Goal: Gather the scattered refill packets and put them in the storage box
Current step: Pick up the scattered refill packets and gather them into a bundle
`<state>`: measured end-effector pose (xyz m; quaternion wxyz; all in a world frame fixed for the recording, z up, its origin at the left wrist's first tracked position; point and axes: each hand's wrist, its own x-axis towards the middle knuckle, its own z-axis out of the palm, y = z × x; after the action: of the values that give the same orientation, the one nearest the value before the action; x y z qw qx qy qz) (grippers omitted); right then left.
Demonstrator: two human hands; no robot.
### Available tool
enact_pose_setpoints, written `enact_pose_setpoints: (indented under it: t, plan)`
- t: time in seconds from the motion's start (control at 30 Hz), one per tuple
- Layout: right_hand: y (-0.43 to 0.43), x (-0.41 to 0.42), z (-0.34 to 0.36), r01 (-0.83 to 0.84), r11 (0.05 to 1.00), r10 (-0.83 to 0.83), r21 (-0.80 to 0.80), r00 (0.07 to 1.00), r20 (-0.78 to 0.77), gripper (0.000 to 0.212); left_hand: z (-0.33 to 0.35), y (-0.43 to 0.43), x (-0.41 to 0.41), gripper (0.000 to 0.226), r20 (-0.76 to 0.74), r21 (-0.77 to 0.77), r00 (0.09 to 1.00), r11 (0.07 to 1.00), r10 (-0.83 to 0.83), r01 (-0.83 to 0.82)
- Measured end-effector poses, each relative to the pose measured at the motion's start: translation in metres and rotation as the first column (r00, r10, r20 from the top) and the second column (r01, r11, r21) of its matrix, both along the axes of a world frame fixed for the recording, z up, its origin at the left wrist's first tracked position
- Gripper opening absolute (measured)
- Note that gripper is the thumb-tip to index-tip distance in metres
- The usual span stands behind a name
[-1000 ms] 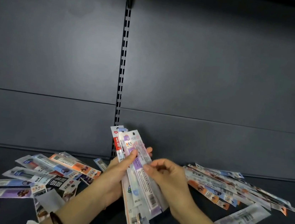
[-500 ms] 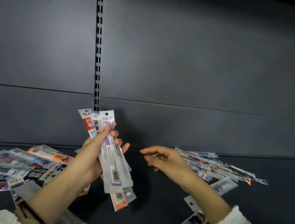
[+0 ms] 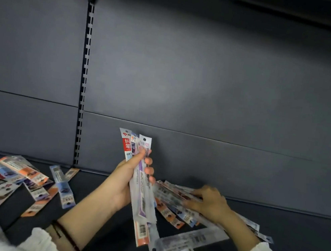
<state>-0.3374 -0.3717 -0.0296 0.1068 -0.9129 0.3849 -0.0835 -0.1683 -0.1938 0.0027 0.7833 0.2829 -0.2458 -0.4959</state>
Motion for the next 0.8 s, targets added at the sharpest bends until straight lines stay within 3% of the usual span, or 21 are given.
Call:
enact_pose_setpoints:
  t: [0.07,0.17,0.3,0.37,0.43,0.57,0.67,0.8]
  plan:
    - [-0.005,0.002,-0.001,-0.053,0.998,0.052,0.041,0.998,0.030,0.043,-0.006,-0.015,-0.004,0.014,-0.033,-0.016,0.999,1.000,0.018,-0.018]
    - [-0.013,0.003,0.000,-0.084,0.991,0.075,0.107,0.994,0.081,0.034,-0.013,-0.031,-0.008,0.016,-0.037,-0.014,0.998,0.998,0.057,-0.057]
    - [-0.019,0.003,0.001,-0.058,0.995,0.069,-0.087,0.989,0.133,0.023,-0.020,-0.041,-0.014,0.016,-0.011,-0.009,0.999,0.999,0.049,-0.049]
    - [-0.023,0.002,0.000,-0.037,0.994,0.060,-0.102,0.971,0.230,0.017,-0.022,-0.039,-0.016,0.017,0.010,0.018,0.999,0.999,0.040,-0.041]
    - [-0.027,0.002,0.003,-0.061,0.998,0.063,-0.018,0.898,0.436,0.016,-0.025,-0.035,-0.017,0.021,0.024,0.052,0.999,0.997,0.048,-0.049]
    - [-0.009,0.002,0.031,-0.313,0.920,0.009,0.235,0.617,0.787,0.015,-0.031,-0.031,-0.015,0.042,0.087,0.127,0.993,0.988,0.075,-0.086]
    - [0.011,0.002,0.045,-0.466,0.811,-0.094,0.355,0.495,0.864,0.016,-0.030,-0.032,-0.015,0.045,0.114,0.125,0.991,0.988,0.072,-0.087]
    - [0.032,0.009,0.041,-0.582,0.648,-0.220,0.491,0.474,0.853,0.013,-0.027,-0.033,-0.019,0.043,0.096,0.090,0.992,0.992,0.080,-0.088]
